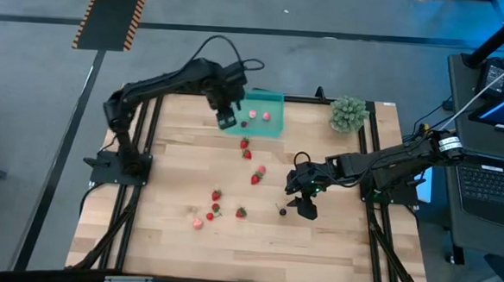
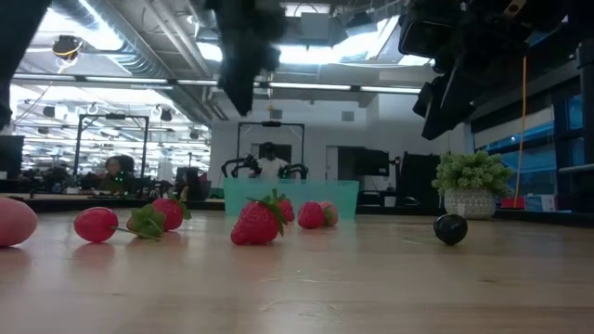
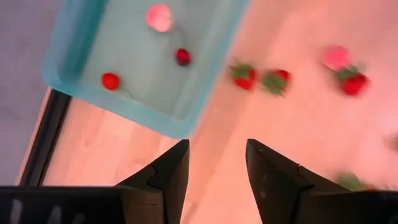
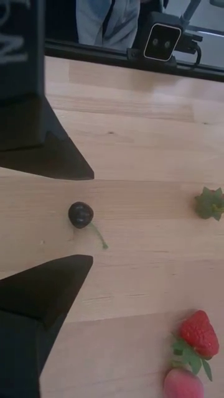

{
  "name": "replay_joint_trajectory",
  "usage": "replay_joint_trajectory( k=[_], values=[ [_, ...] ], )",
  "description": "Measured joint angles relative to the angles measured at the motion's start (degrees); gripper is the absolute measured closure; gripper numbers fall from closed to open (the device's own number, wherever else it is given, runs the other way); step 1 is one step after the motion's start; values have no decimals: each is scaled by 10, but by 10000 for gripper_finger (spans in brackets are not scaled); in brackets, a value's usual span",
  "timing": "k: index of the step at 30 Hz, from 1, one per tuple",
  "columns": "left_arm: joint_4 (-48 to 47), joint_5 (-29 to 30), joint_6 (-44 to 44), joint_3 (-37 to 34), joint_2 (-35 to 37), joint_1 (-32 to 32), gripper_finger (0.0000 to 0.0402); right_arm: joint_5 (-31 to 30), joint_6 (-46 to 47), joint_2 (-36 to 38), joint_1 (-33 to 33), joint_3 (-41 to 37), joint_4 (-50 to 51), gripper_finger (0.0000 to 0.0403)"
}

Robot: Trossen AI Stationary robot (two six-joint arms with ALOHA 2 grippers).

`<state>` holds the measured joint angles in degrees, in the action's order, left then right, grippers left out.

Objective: Pick and placing Produce into tupperware
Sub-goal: Put the black cherry into the green container

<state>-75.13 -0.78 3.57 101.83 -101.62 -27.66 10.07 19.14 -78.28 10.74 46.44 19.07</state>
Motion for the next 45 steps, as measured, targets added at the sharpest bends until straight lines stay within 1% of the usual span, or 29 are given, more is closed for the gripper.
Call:
replay_joint_trajectory(
  k=[3, 6, 10, 14, 17, 20, 22, 26, 30, 41, 45],
  values=[
    [-3, 0, 0, -42, 54, 39, 250, 0, 1, 0, 0, 0, 1, 192],
    [12, 0, -12, -118, 121, 75, 250, 0, -6, 0, 0, 0, 1, 192],
    [75, 0, -74, -249, 222, 122, 250, 0, -68, 0, 0, 0, 1, 192],
    [161, 0, -144, -381, 319, 167, 250, -1, -74, -6, 6, 0, -1, 192],
    [219, 0, -182, -450, 370, 196, 250, -6, -54, -34, 27, 0, -7, 192],
    [262, 10, -210, -492, 406, 216, 250, -43, -29, -75, 47, 0, -11, 192],
    [283, 29, -221, -506, 420, 228, 250, -59, -29, -100, 58, 7, -10, 192],
    [290, 68, -227, -509, 430, 247, 250, -88, -16, -135, 71, 27, -18, 192],
    [300, 86, -227, -509, 429, 261, 250, -94, -16, -165, 78, 31, -15, 191],
    [299, 92, -225, -510, 429, 270, 250, -97, -17, -208, 82, 33, -39, 191],
    [298, 92, -225, -510, 429, 270, 250, -97, -17, -211, 82, 33, -45, 191]
  ],
)
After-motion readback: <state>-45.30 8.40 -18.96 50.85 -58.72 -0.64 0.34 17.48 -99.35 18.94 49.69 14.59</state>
